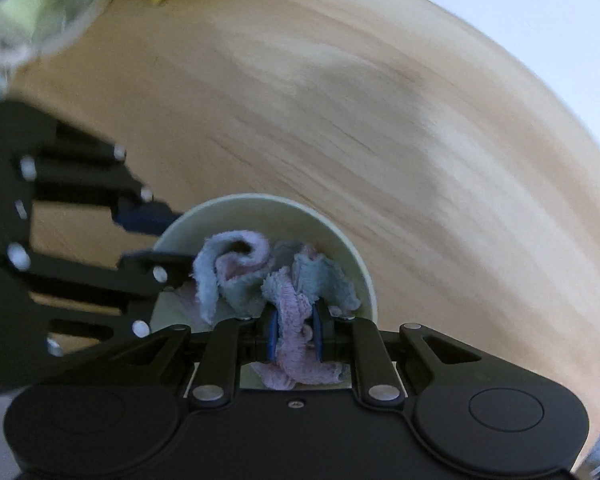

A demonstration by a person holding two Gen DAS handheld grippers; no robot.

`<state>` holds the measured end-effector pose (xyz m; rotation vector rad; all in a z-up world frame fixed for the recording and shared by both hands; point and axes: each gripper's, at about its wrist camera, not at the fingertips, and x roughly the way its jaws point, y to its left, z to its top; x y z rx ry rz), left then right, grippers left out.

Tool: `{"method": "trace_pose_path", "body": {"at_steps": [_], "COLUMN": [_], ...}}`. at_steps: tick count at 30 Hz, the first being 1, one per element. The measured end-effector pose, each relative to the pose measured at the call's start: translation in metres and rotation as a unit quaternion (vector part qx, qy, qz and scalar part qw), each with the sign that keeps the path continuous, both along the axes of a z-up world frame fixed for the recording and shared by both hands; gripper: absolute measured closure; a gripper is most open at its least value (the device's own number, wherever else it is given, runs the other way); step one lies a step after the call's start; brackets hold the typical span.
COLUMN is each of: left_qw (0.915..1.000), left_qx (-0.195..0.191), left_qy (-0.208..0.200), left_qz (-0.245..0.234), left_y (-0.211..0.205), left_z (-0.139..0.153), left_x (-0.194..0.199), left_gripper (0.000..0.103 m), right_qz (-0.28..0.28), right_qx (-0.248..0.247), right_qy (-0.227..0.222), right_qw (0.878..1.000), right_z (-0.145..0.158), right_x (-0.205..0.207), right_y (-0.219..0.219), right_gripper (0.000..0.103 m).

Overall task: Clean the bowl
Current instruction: 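Keep rubbing the cloth inside the bowl with the right tool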

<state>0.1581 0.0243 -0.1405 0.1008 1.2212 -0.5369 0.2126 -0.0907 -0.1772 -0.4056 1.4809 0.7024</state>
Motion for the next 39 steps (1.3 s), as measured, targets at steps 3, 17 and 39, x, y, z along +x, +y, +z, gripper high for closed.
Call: {"method": "trace_pose_path", "body": {"at_steps": [3, 17, 39], "left_qw": [1.0000, 0.9998, 0.9947], "left_qx": [0.005, 0.001, -0.045], "left_qy": [-0.002, -0.003, 0.049], "left_qz": [0.007, 0.018, 0.079], "left_y": [0.000, 0.003, 0.016], "left_z": [-0.001, -0.002, -0.010], "left_x": [0.002, 0.003, 0.009], "left_gripper": [0.086, 0.086, 0.093], "right_qz": [0.008, 0.083, -0.139], "right_qx": [0.007, -0.035, 0.119], "right_qy": [0.000, 0.045, 0.134], "right_qw": [1.000, 0.995, 0.974], "right_z": [0.018, -0.013, -0.003], "right_x": [-0.001, -0.020, 0.022], "right_y": [-0.007, 0.015, -0.023], "right_gripper": [0.084, 0.084, 0.081]}}
